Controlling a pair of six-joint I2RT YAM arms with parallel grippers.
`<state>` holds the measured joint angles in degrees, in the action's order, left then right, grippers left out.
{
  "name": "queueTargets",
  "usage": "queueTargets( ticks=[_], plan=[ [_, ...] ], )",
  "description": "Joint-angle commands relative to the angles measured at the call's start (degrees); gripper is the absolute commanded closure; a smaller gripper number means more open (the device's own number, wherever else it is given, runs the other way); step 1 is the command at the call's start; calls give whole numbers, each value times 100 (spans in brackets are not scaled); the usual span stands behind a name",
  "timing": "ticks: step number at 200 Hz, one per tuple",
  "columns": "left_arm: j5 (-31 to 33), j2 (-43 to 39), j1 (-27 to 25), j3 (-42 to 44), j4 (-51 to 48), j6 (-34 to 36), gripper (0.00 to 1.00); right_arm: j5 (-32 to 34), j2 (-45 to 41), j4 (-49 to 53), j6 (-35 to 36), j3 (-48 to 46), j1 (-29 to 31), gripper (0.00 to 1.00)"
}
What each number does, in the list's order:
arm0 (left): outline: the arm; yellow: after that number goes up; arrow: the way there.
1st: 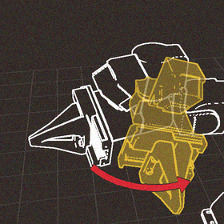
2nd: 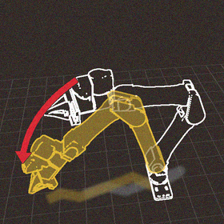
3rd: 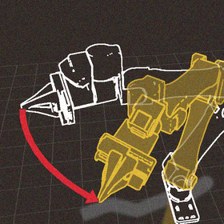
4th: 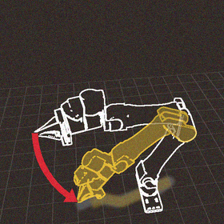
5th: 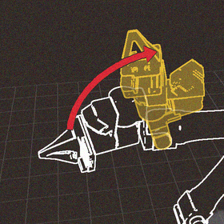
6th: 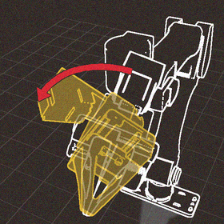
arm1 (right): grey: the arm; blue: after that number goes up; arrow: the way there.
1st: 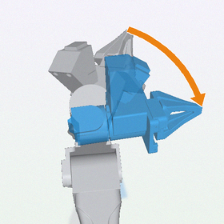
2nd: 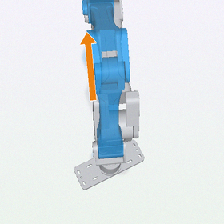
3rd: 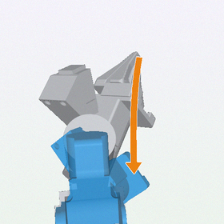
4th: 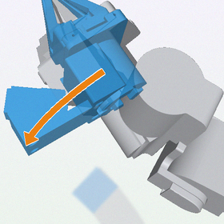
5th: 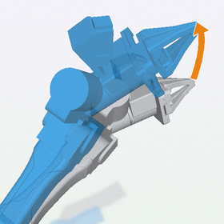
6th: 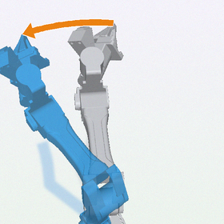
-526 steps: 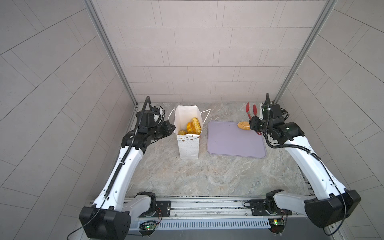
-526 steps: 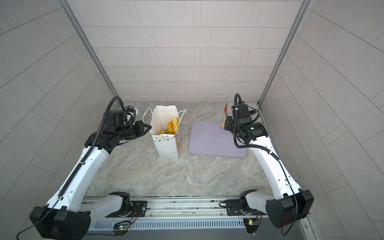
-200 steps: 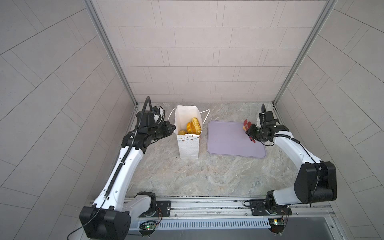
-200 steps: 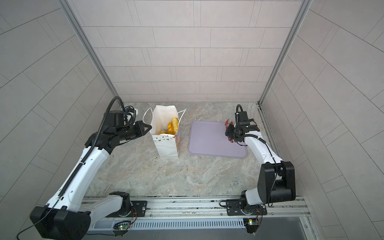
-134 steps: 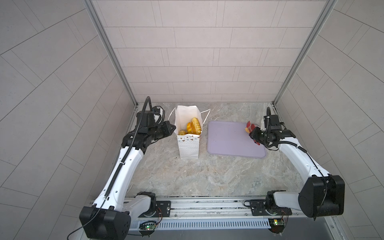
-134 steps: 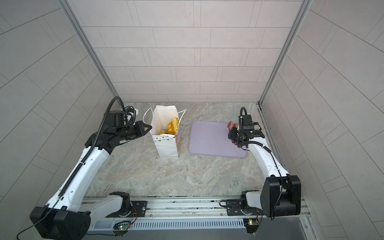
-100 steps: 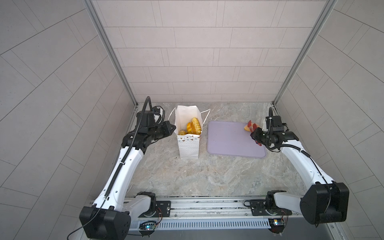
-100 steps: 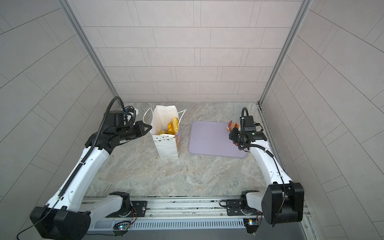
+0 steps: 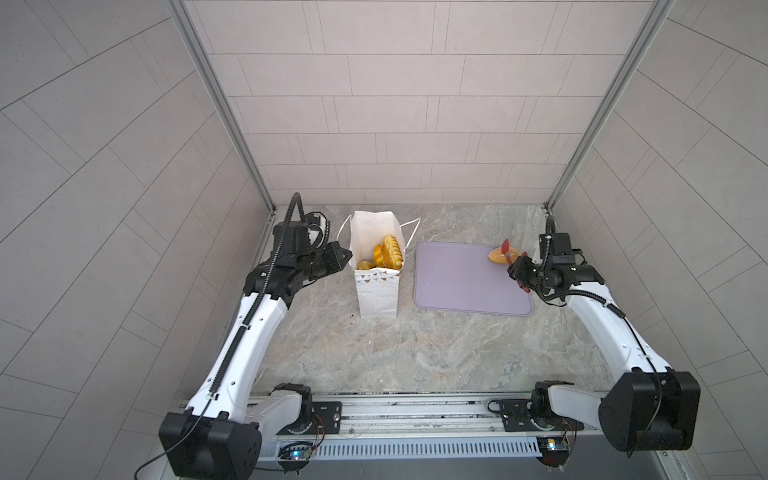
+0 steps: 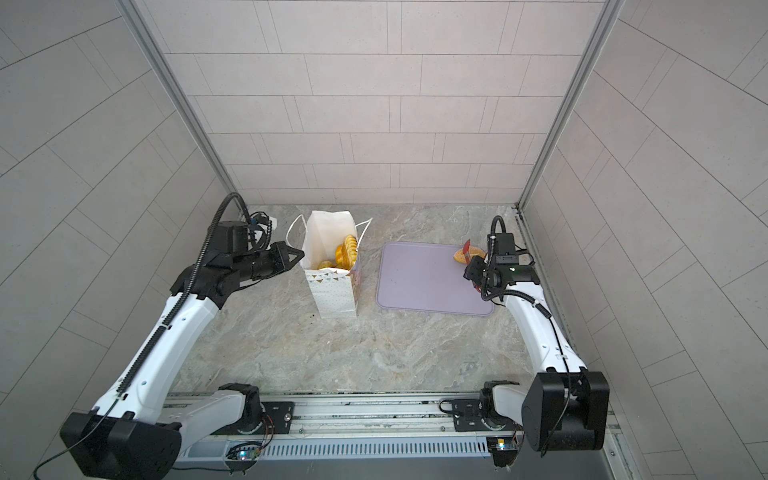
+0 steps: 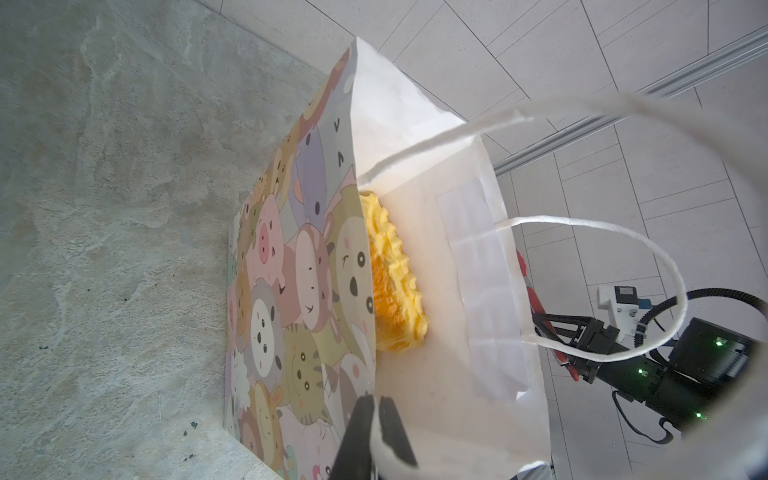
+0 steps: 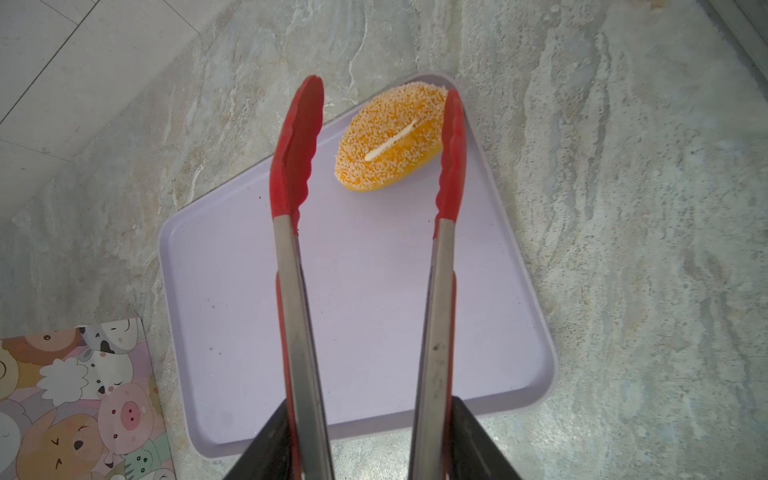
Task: Place the fake bread into the paper bag
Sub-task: 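Lower the open tongs around the sugar-coated bun on the tray, then close the tongs on the sugar-coated bun with the right gripper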
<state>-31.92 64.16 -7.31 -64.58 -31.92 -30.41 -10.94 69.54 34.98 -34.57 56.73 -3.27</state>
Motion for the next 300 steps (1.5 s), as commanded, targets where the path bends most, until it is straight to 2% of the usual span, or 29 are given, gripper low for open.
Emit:
queueTargets(
  ticks=[1, 92, 203, 229, 285, 300],
  plan=[
    [-69, -75, 1, 64, 28, 71, 92, 16, 30, -118, -102, -25, -72, 42],
    [-57, -89, 26, 117, 4, 122, 92, -283, 412, -478, -443, -30, -95, 37],
    [-47, -88, 72, 127, -31, 129, 92, -532, 1058, -686, -666, 29, -100, 36],
    [-38, -109, 75, 135, -43, 129, 92, -626, 1197, -686, -622, 83, -107, 39],
    [-41, -114, 74, 159, -7, 88, 92, -655, 1129, -652, -511, 32, -104, 56],
    [-38, -123, 80, 158, 2, 80, 92, -615, 1052, -633, -493, 14, -113, 58]
  ],
)
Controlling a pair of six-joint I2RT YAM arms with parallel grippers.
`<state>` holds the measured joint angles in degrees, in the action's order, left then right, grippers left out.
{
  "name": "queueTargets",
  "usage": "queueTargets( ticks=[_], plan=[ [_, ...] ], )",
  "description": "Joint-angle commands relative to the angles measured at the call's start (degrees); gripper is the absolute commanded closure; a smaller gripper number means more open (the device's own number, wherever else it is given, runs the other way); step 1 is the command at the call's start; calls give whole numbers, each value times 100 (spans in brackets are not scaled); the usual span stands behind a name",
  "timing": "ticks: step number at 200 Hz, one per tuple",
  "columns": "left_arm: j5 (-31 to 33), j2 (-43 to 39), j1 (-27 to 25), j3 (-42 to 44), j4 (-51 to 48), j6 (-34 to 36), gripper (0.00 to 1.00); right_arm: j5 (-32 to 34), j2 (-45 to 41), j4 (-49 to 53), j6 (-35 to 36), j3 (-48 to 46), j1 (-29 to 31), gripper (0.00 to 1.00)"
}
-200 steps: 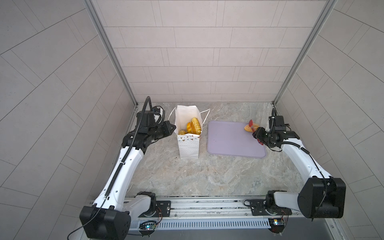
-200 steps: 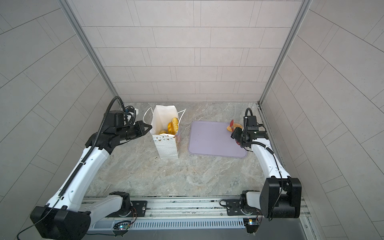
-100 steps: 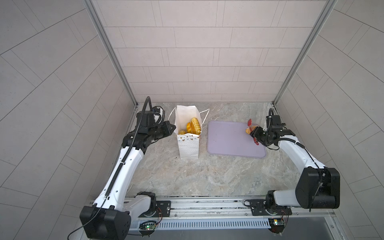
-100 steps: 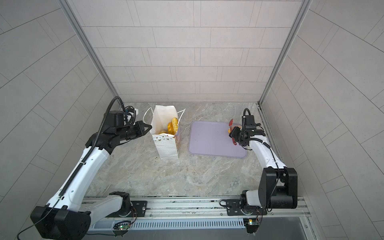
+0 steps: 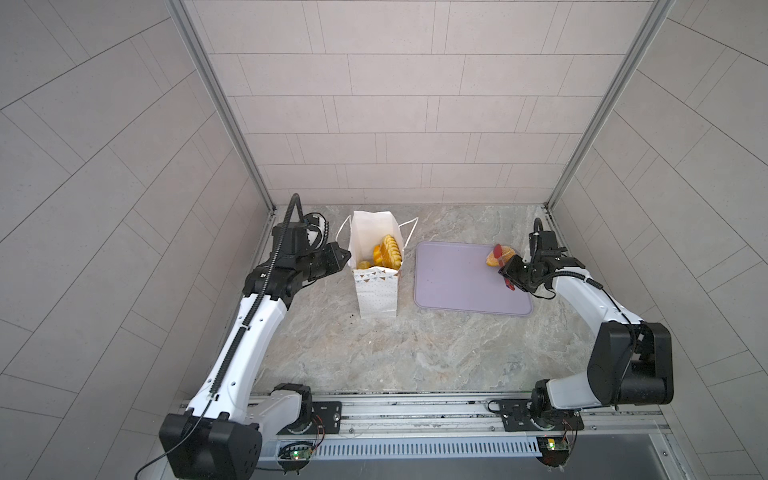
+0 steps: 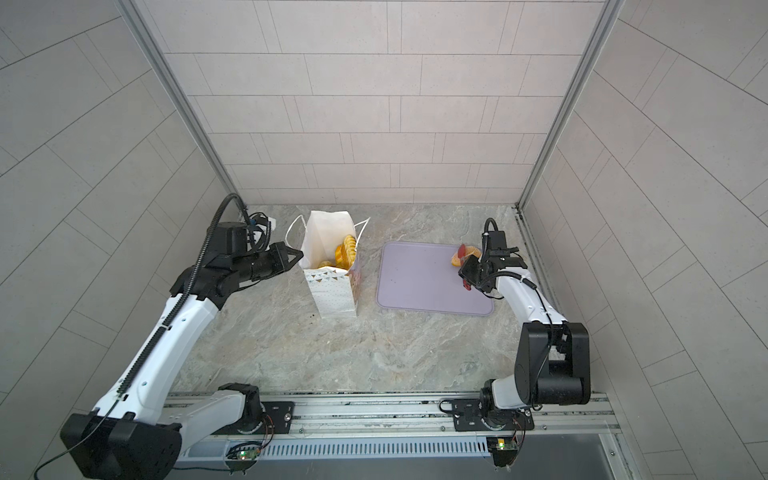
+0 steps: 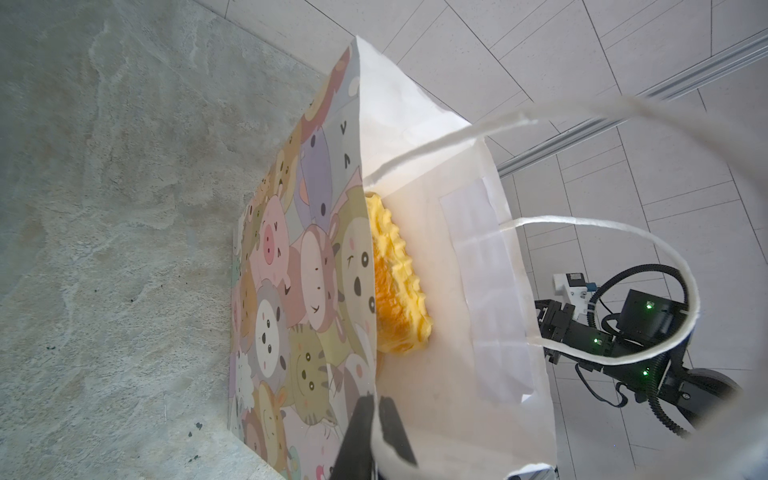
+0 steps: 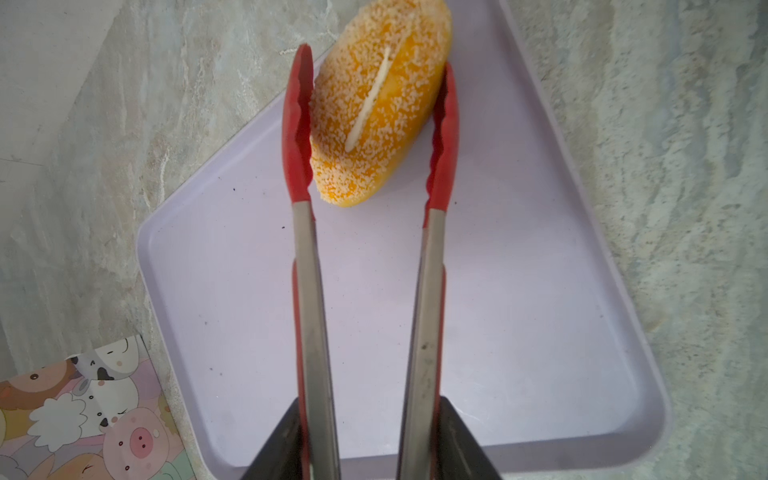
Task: Place the fake bread into the paper bag
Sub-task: 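Close the tongs on the sugar-coated bun with the right gripper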
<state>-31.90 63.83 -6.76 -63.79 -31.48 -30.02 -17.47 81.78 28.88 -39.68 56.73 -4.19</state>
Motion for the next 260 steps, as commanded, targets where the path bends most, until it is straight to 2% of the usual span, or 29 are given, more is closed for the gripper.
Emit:
queueTargets(
  ticks=[1, 83, 160, 260],
  plan=[
    [-38, -90, 26, 78, -42, 40, 92, 41, -176, -19, 20, 14, -21, 58],
    [-43, -89, 24, 42, -42, 36, 92, 87, -710, 279, 175, 4, -21, 66],
    [-53, -78, 23, -11, -45, 14, 92, -29, -1371, 622, 477, 147, -21, 68],
    [-50, -88, 22, -58, -66, -18, 92, -587, -1817, 964, 542, 744, -4, 68]
  ],
)
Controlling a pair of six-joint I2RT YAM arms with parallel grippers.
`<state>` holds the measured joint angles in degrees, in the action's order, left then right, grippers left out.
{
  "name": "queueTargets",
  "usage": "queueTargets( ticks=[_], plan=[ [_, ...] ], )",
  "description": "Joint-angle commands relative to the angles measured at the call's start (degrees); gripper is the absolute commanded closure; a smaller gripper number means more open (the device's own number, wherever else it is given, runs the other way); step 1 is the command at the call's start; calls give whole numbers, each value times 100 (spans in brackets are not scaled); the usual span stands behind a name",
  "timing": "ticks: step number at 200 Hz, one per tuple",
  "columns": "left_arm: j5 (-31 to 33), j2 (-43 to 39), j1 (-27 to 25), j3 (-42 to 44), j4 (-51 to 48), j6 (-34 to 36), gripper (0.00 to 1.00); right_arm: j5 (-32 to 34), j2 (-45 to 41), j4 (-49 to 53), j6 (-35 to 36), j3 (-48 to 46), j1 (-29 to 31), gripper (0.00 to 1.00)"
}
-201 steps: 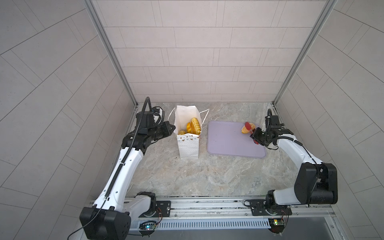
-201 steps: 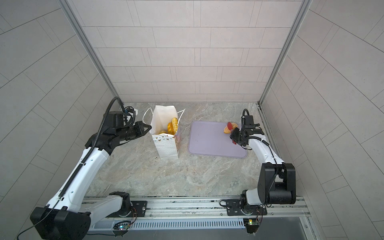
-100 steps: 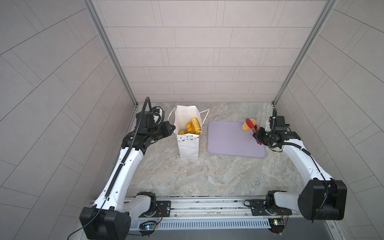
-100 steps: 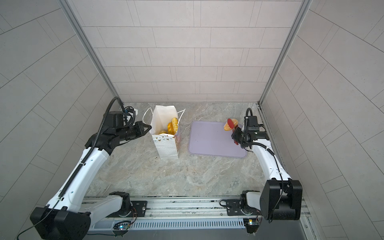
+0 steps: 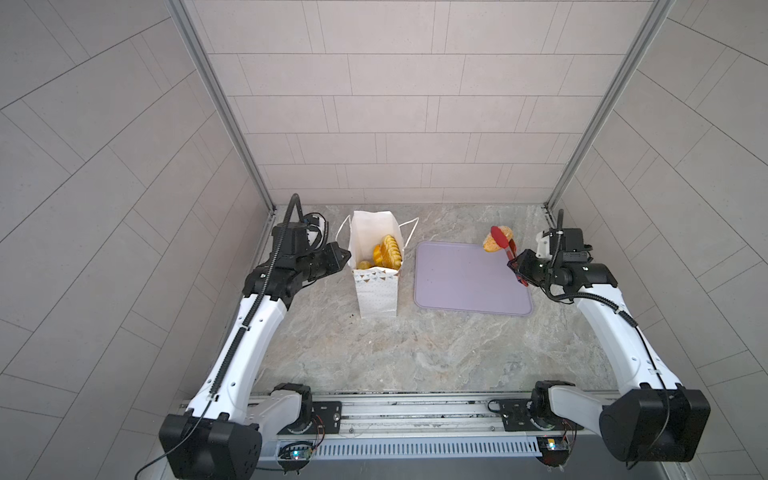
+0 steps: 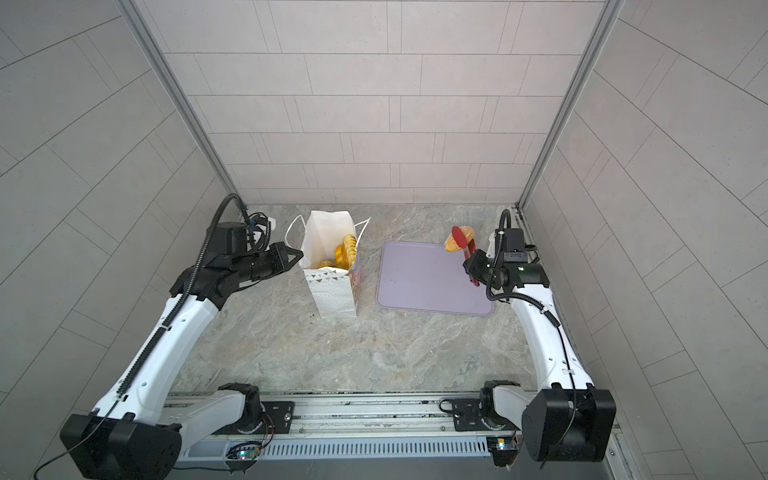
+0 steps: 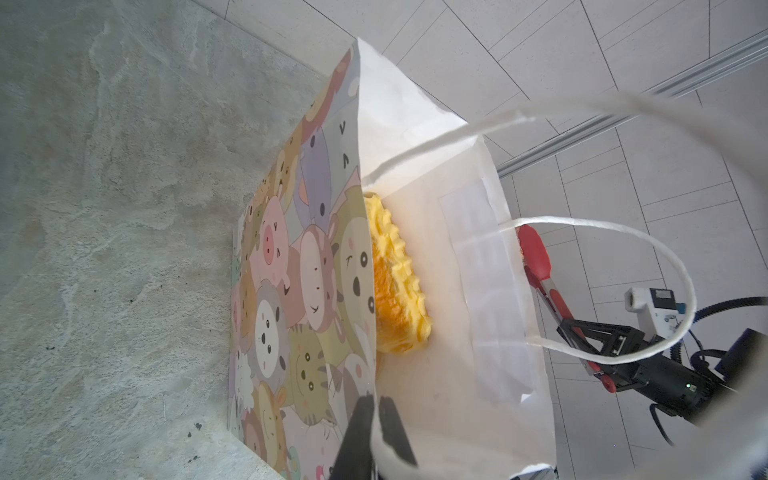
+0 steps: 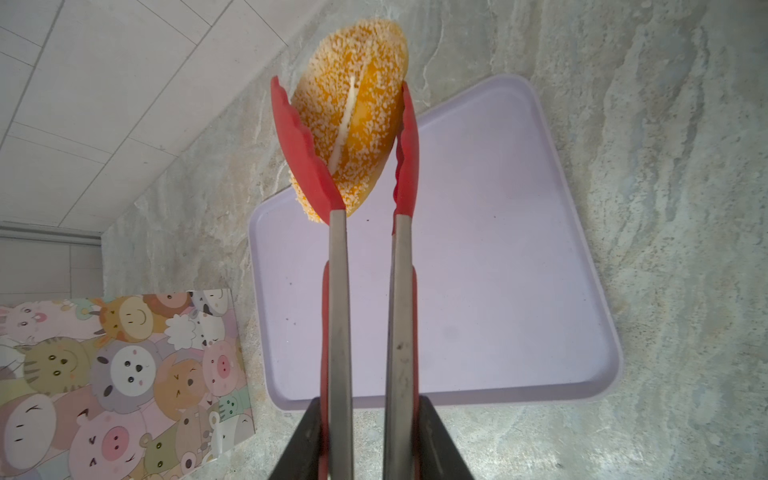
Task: Place the fake bread into the paper bag
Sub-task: 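Close the tongs on the sugar-coated bun with the right gripper, then lift the bun with the tongs and carry it over the paper bag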
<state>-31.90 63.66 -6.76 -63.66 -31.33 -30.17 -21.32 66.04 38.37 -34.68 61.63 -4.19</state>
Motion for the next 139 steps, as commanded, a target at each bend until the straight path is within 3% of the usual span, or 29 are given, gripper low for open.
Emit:
queueTargets(
  ticks=[1, 139],
  plan=[
    [-51, -67, 24, -69, -83, 0, 92, -208, -247, 10, 41, 259, -8, 68],
    [-53, -66, 26, -125, -84, -30, 92, -280, -503, 252, 84, 1177, 410, 69]
  ],
)
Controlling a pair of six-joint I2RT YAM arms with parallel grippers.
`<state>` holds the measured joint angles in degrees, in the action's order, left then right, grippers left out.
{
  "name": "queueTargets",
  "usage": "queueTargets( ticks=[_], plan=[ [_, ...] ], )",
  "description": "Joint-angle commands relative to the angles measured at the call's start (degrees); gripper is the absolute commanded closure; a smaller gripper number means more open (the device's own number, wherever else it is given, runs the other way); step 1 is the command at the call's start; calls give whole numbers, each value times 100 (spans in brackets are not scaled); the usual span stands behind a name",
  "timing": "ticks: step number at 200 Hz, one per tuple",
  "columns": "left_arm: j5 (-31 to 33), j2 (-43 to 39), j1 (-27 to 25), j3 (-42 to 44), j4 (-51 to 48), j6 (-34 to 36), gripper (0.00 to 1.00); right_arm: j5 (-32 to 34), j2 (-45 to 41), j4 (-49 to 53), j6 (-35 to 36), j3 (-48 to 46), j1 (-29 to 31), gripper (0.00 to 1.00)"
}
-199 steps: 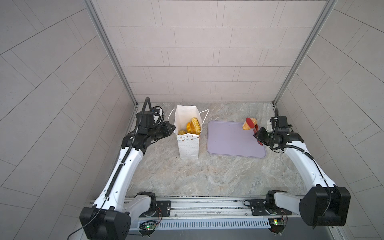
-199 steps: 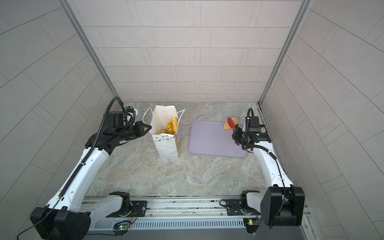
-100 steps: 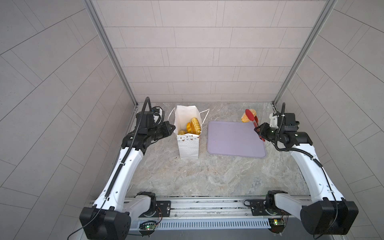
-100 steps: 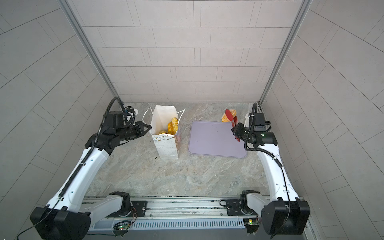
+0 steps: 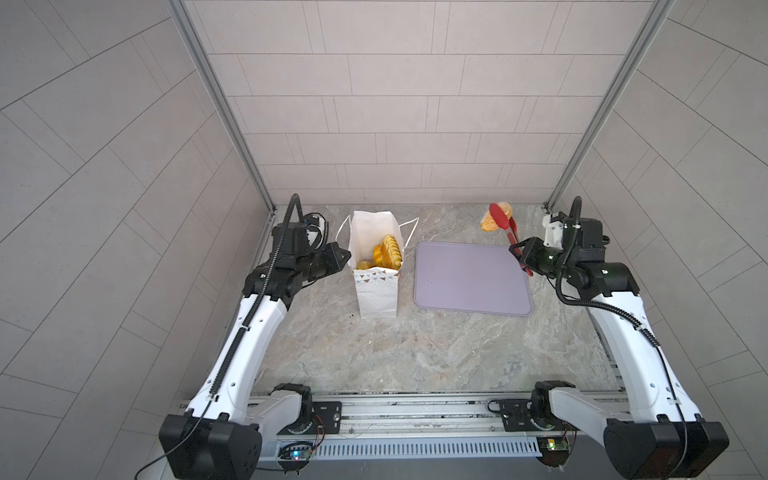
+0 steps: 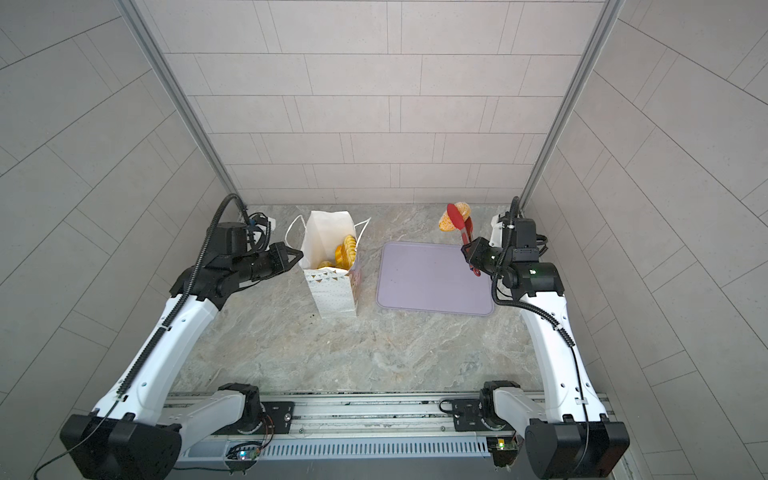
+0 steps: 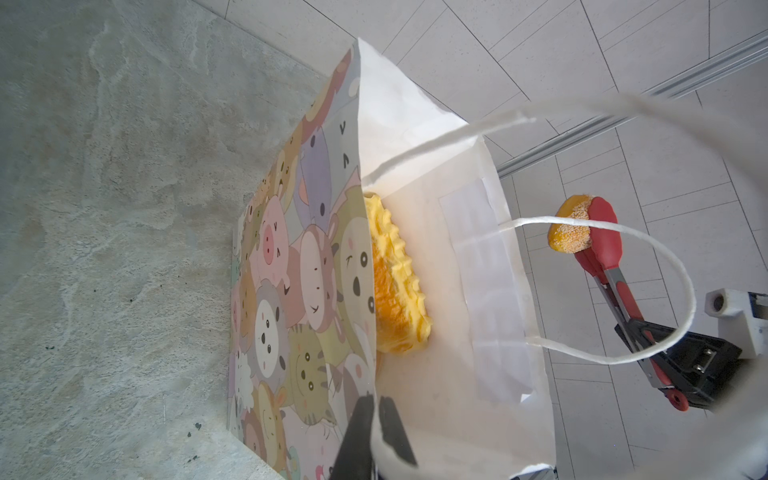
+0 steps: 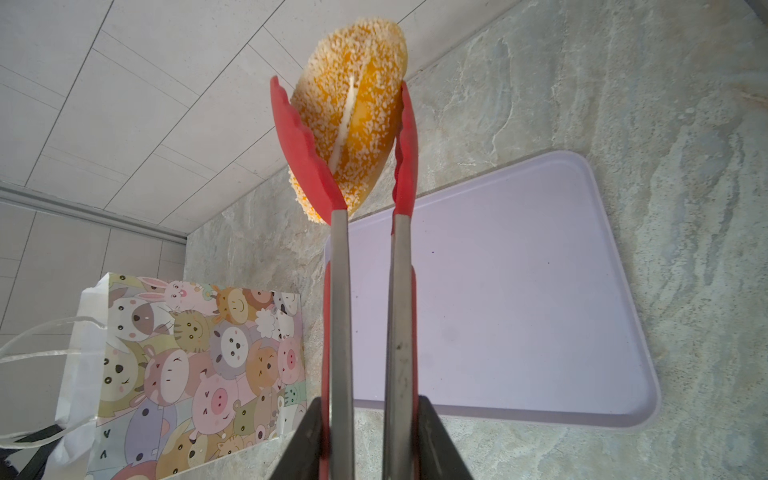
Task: Place the fake bread into the paper bag
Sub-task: 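Lift the bun with the tongs and carry it over the paper bag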
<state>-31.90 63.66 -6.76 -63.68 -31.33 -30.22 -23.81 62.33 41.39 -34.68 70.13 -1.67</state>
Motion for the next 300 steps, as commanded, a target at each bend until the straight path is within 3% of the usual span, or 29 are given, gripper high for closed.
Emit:
queueTargets(
  ticks=[1, 130, 300],
  plan=[
    [-53, -65, 26, -125, -84, -27, 92, -33, -132, -46, 84, 335, 163, 69],
    [-37, -94, 26, -106, -70, -58, 92, 965, 196, 380, 509, 1686, 2052, 68],
    [-1, -134, 21, -64, -73, -104, 92, 1922, 853, 690, 935, 2881, 3786, 68]
  ],
)
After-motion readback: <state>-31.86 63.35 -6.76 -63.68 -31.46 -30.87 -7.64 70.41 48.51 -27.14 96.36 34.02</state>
